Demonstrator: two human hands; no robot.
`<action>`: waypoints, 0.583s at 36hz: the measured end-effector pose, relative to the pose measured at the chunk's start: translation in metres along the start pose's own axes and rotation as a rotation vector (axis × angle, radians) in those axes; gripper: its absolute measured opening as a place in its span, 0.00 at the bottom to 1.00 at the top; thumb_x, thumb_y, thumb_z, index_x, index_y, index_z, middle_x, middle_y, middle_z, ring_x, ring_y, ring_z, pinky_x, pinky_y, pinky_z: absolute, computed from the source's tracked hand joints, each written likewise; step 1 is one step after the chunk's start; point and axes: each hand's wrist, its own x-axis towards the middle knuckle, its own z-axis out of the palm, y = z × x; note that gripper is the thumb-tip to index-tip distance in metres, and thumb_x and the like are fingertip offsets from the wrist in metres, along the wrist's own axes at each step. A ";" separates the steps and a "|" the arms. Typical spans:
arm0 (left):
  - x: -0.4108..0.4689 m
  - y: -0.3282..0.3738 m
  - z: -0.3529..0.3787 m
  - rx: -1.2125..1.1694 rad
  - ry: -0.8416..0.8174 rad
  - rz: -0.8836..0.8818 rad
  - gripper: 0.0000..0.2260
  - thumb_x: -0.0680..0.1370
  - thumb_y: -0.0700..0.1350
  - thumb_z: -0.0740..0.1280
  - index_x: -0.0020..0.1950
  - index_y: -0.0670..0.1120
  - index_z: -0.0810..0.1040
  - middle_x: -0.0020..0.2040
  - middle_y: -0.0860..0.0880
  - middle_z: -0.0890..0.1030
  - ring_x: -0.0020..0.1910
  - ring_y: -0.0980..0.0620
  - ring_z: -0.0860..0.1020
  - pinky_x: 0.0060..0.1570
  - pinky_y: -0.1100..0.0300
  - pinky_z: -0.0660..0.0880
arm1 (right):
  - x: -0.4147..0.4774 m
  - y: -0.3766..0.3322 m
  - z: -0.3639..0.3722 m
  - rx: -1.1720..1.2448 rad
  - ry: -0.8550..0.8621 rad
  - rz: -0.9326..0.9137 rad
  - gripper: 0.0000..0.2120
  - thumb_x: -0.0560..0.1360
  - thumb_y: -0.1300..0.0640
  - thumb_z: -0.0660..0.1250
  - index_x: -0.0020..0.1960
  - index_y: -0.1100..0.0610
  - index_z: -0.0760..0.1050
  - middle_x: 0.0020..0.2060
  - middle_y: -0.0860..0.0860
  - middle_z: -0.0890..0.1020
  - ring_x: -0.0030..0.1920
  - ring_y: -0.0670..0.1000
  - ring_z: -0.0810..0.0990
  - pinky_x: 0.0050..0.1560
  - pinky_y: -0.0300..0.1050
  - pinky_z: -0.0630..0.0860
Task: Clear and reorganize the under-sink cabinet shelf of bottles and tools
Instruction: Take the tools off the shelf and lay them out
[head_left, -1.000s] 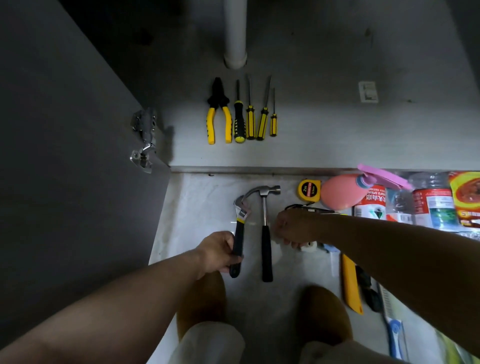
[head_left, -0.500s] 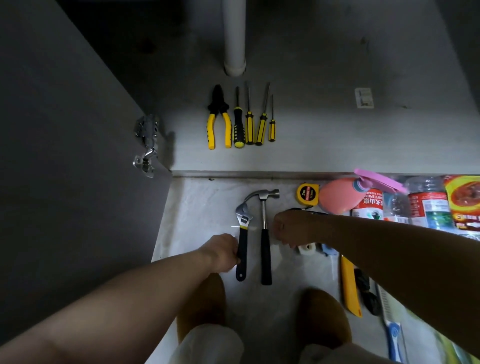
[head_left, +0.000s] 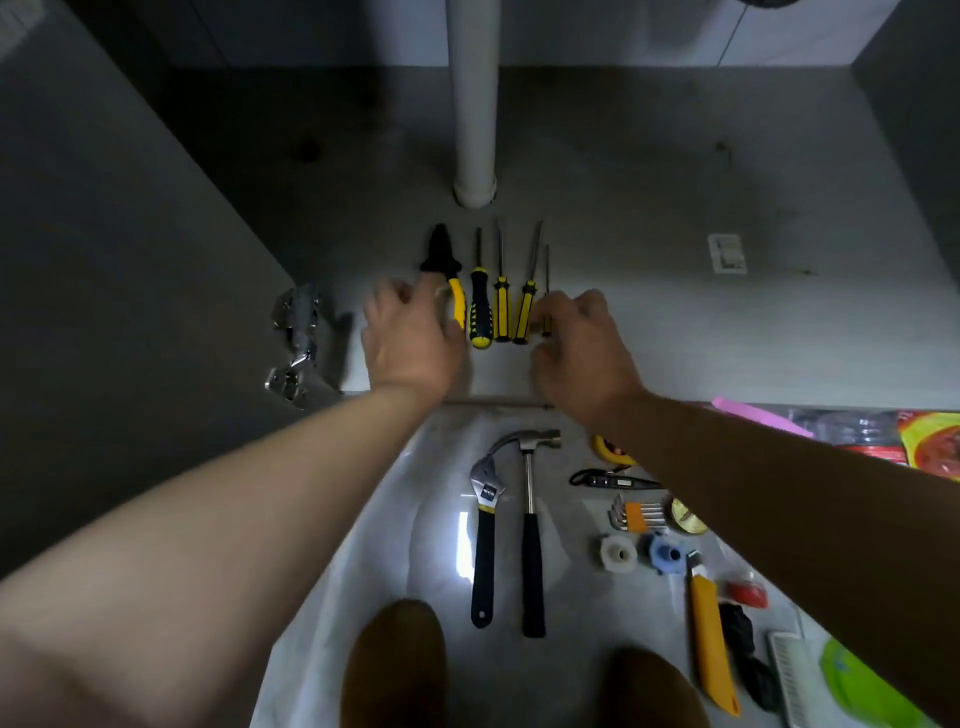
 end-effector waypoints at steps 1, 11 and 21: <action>0.009 0.000 0.001 0.009 -0.055 -0.017 0.21 0.78 0.49 0.68 0.71 0.54 0.72 0.65 0.41 0.70 0.67 0.39 0.66 0.64 0.48 0.68 | 0.007 0.001 0.000 -0.027 -0.003 0.009 0.18 0.76 0.61 0.65 0.65 0.53 0.73 0.58 0.56 0.68 0.55 0.56 0.73 0.54 0.53 0.79; 0.045 0.010 0.007 -0.025 -0.241 -0.234 0.36 0.70 0.51 0.77 0.74 0.46 0.65 0.68 0.37 0.69 0.69 0.36 0.67 0.64 0.47 0.71 | 0.046 -0.015 0.009 -0.278 -0.182 0.090 0.17 0.77 0.62 0.62 0.66 0.57 0.74 0.62 0.60 0.69 0.59 0.63 0.74 0.59 0.52 0.76; 0.000 -0.006 0.015 -0.106 -0.202 -0.364 0.30 0.70 0.50 0.74 0.66 0.45 0.63 0.59 0.43 0.77 0.58 0.39 0.78 0.56 0.48 0.77 | 0.034 -0.008 0.005 -0.330 -0.183 0.182 0.21 0.75 0.62 0.65 0.67 0.60 0.68 0.58 0.61 0.75 0.57 0.61 0.77 0.52 0.48 0.75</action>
